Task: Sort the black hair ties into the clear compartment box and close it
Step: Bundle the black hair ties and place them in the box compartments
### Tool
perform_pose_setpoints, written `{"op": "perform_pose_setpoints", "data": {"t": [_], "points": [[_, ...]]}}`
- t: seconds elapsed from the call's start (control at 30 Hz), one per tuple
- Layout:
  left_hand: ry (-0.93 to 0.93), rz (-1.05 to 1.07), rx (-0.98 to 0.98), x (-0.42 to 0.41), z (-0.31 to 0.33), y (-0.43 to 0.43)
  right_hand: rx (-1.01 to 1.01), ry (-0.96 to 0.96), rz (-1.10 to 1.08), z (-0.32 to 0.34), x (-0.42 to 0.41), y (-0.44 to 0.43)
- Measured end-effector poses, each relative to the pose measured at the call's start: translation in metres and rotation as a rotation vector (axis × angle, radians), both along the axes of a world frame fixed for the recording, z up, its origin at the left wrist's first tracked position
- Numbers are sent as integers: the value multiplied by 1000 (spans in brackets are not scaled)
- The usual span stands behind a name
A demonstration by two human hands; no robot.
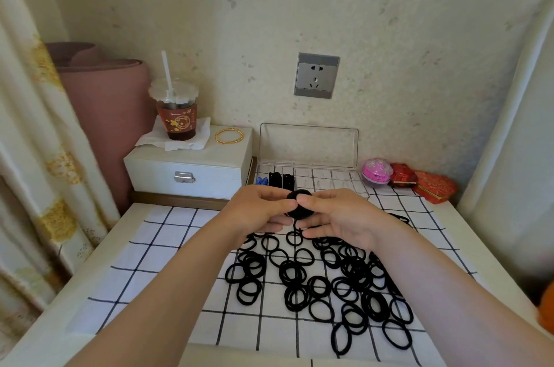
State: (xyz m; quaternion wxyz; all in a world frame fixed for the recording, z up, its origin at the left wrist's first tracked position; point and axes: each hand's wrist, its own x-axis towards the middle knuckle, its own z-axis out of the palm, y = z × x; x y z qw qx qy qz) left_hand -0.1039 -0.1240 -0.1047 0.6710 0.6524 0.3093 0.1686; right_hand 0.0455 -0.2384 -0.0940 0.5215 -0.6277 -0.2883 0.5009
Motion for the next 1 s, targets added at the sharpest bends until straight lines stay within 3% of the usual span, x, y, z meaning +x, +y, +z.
{"op": "perform_pose_setpoints", "data": {"t": [0.23,0.43,0.53,0.77,1.0], "points": [[83,-123,240,-2,3,9,-5,-10,-143,-5,-7,6],[273,-11,804,9,-7,18,-40,-365,-367,1,4,26],[352,-66,958,13,-15,21,-60,-594,-370,2,11,44],[434,-163,965,10,-30,28,-277,-1113,-275,-14,25,78],[403,-144,973,13,-30,26,-368,-1428,-146,-27,36,85]]}}
